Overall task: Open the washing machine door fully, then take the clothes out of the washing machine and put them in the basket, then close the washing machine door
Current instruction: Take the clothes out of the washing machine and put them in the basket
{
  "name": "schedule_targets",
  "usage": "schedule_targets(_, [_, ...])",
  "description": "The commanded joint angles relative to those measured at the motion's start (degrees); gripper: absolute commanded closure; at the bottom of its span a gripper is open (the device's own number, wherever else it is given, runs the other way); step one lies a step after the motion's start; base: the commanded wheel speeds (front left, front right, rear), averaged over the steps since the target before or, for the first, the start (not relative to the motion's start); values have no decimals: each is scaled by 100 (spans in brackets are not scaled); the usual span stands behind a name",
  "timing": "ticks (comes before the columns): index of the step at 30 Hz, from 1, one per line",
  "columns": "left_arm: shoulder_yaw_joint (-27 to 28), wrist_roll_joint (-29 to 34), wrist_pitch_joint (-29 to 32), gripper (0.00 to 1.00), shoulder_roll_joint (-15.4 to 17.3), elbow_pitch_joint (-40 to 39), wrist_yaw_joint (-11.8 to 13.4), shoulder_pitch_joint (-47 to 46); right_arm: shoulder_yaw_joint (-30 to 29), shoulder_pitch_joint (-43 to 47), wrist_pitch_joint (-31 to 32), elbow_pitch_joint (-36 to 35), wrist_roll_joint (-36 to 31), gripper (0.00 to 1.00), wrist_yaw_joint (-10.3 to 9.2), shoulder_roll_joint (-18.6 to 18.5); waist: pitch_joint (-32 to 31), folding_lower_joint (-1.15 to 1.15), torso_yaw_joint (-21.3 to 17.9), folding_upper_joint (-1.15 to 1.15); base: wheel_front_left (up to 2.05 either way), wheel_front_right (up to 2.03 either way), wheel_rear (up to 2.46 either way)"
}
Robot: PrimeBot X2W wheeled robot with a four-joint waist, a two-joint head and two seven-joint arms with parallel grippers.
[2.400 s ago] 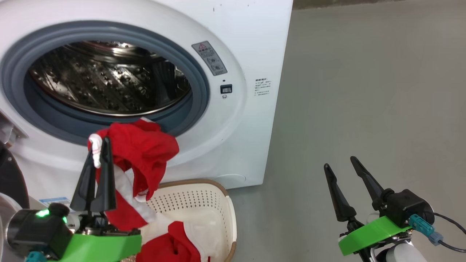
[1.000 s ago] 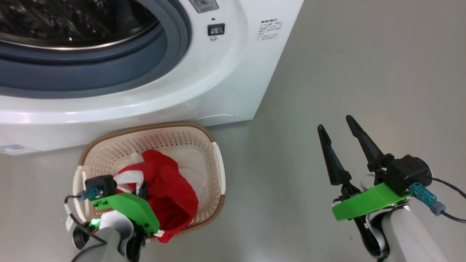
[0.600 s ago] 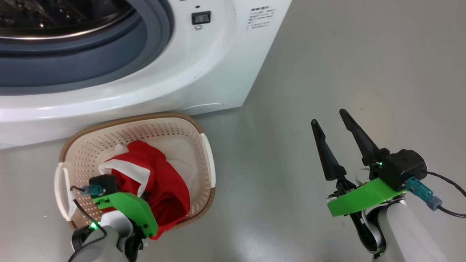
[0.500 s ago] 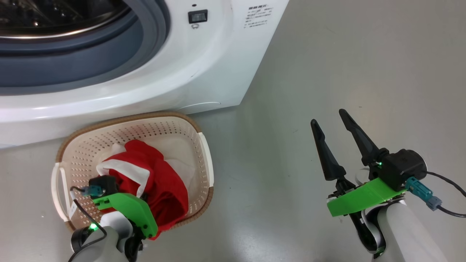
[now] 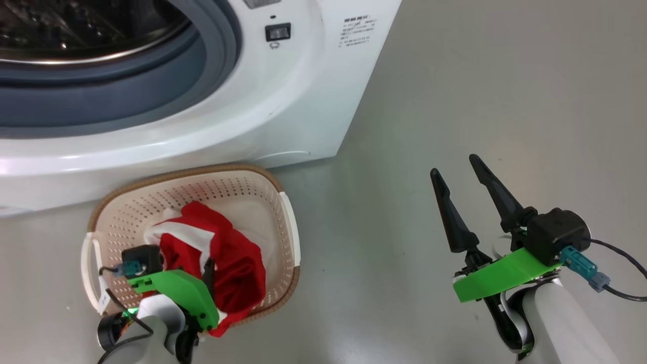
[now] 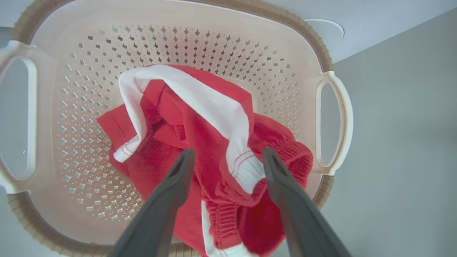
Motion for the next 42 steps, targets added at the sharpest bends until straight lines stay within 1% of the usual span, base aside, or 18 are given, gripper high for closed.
schedule_targets(1, [88,14,-180,0,121,-33,-50,24,151,-7,-37,-96,75,0,36,18,-147,0,55,0,0,0,0])
schedule_targets(6, [22,38,-531,0,131,-44,-116,55,154,54,-37,-56,75,0,36,19,-414,0,132,0,0,0,0])
schedule_targets(11, [-27,60,-706,0,157,-127,-161,142,134,121,-37,-22,69,0,36,19,-637,0,201,0,0,0,0])
schedule_targets(16, [-19,95,-805,0,253,-463,-192,340,124,215,-37,28,52,0,36,19,-936,0,268,0,0,0,0])
schedule_targets(21, [235,219,-812,0,419,-1373,-157,763,108,301,-37,73,17,0,36,19,-1250,0,311,0,0,0,0])
schedule_targets(25, [513,393,-813,0,470,-2166,-96,1211,63,376,-37,96,-8,0,36,19,-1502,0,331,0,0,0,0])
schedule_targets(32, [1008,781,-814,0,422,-3540,-113,1957,-80,484,-37,171,-84,0,36,19,-1905,0,386,0,0,0,0])
schedule_targets(37, [1242,1066,-814,0,367,-4242,-128,2413,-143,606,-37,169,-99,0,36,19,-2216,0,410,0,0,0,0])
schedule_targets(42, [1480,1132,-814,0,284,-4774,-145,2883,-191,775,-37,155,-112,0,36,19,-2528,0,421,0,0,0,0])
